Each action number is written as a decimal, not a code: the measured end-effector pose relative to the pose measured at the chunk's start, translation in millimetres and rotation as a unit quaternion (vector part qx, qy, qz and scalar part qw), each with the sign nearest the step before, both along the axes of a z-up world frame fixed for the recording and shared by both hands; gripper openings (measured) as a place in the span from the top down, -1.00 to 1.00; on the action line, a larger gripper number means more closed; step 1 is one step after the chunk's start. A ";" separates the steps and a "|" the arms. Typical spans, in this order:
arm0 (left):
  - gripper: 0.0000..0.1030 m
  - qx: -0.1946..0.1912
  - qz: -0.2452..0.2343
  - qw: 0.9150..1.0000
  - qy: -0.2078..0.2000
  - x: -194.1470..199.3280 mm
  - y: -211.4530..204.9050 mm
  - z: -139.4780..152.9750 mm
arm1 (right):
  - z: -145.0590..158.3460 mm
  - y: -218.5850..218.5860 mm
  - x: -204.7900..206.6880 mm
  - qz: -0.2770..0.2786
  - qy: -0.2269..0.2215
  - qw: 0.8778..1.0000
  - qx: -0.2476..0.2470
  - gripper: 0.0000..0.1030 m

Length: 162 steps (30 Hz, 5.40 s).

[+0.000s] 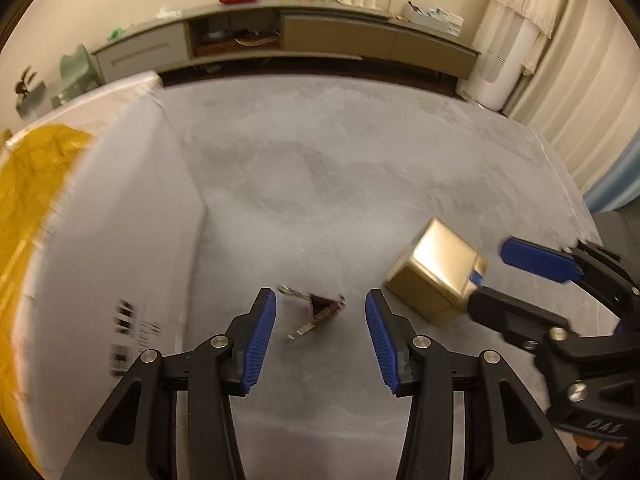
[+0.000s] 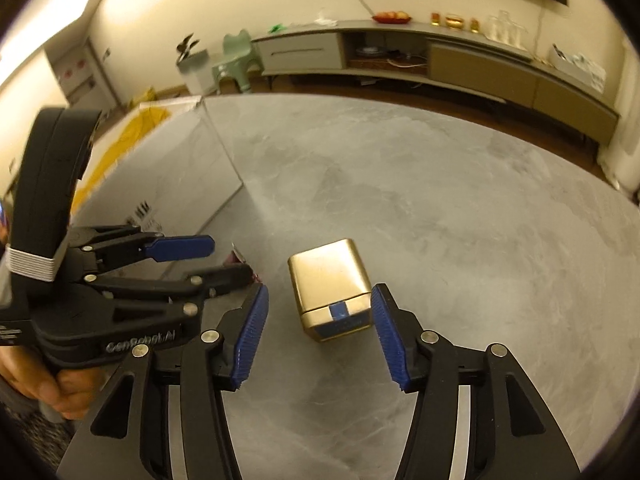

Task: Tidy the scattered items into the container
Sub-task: 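Grasp the gold cube box with the right tool while the left tool grasps the pink binder clip, then lift the gold cube and binder clip off the table with both tools, then carry the gold cube and binder clip over the white box with both tools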

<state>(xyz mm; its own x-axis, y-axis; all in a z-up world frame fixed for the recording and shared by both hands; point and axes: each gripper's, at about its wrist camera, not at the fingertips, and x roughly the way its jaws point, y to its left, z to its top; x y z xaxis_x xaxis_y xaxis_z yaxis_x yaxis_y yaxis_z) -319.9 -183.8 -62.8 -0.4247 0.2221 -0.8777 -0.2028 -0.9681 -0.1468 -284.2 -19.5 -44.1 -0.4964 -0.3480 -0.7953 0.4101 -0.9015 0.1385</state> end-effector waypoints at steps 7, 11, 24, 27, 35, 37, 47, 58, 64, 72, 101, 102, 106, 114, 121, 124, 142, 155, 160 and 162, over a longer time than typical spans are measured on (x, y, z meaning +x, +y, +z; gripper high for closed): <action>0.17 0.018 -0.039 0.999 0.009 20.3 -1.3 12.4 | -8.9 15.2 -4.6 -0.024 -0.048 0.998 -0.013 0.14; 0.12 -0.020 -0.046 0.998 0.046 24.1 -1.8 17.8 | 1.4 7.0 -2.3 -0.001 -0.015 1.000 -0.010 0.05; 0.41 -0.049 -0.045 0.997 0.035 9.6 6.6 -10.9 | -19.7 -7.2 -8.6 0.038 -0.032 0.998 0.040 0.00; 0.41 -0.049 -0.050 0.997 0.035 13.7 7.1 -10.8 | -18.8 -8.1 -4.2 0.044 -0.039 0.997 0.042 0.00; 0.54 -0.056 -0.050 0.996 0.038 15.5 2.6 -11.0 | -18.7 -7.5 -0.6 0.048 -0.047 0.997 0.041 0.00; 0.57 -0.052 -0.049 0.997 0.038 15.9 0.9 -10.3 | -19.1 -7.6 2.0 0.049 -0.048 0.997 0.040 0.00; -0.03 -0.074 -0.048 0.996 0.030 9.9 8.3 -25.5 | -22.5 -3.8 4.3 0.042 -0.029 0.998 0.022 -0.03; 0.35 -0.042 -0.078 0.996 0.019 23.8 15.7 -14.1 | -20.4 -4.1 18.5 0.060 -0.061 0.995 0.042 -0.01; 0.35 -0.033 -0.070 0.996 0.040 32.3 15.3 0.8 | -10.2 6.7 23.7 0.050 -0.058 0.996 0.034 0.00; 0.35 -0.033 -0.058 0.996 0.062 37.1 9.8 18.4 | -11.0 7.8 26.1 0.045 -0.061 0.997 0.026 0.00; 0.35 -0.019 0.005 0.977 0.212 83.4 -45.0 124.5 | 25.0 -40.9 62.1 0.045 -0.016 0.999 0.023 0.00; 0.35 -0.016 0.009 0.976 0.218 84.3 -48.3 127.7 | 26.8 -43.0 63.4 0.046 -0.014 0.999 0.022 0.00; 0.36 -0.006 0.022 0.970 0.242 92.2 -62.8 143.0 | 35.4 -51.1 66.8 0.046 -0.006 0.999 0.019 0.01; 0.35 0.006 0.047 0.957 0.286 109.6 -89.4 168.2 | 51.6 -66.2 75.6 0.042 0.006 0.999 0.004 0.01; 0.36 0.021 0.065 0.950 0.304 120.3 -114.1 182.6 | 60.0 -82.3 82.0 0.045 0.013 0.999 0.001 0.01; 0.36 0.025 0.072 0.948 0.309 124.6 -122.9 187.2 | 65.0 -88.9 84.7 0.046 0.017 0.999 -0.002 0.01; 0.35 0.058 0.097 0.949 0.295 135.6 -166.8 191.2 | 99.0 -115.5 110.6 0.045 0.042 0.998 -0.035 0.01; 0.35 0.078 0.104 0.953 0.275 139.6 -185.3 186.7 | 129.8 -157.4 127.6 0.066 0.076 0.994 -0.034 0.01; 0.35 0.083 0.107 0.953 0.272 141.4 -195.2 185.0 | 130.4 -169.9 131.1 0.071 0.078 0.994 -0.032 0.00; 0.35 0.089 0.109 0.953 0.268 141.3 -199.3 183.5 | 130.6 -173.7 131.5 0.071 0.077 0.994 -0.031 0.00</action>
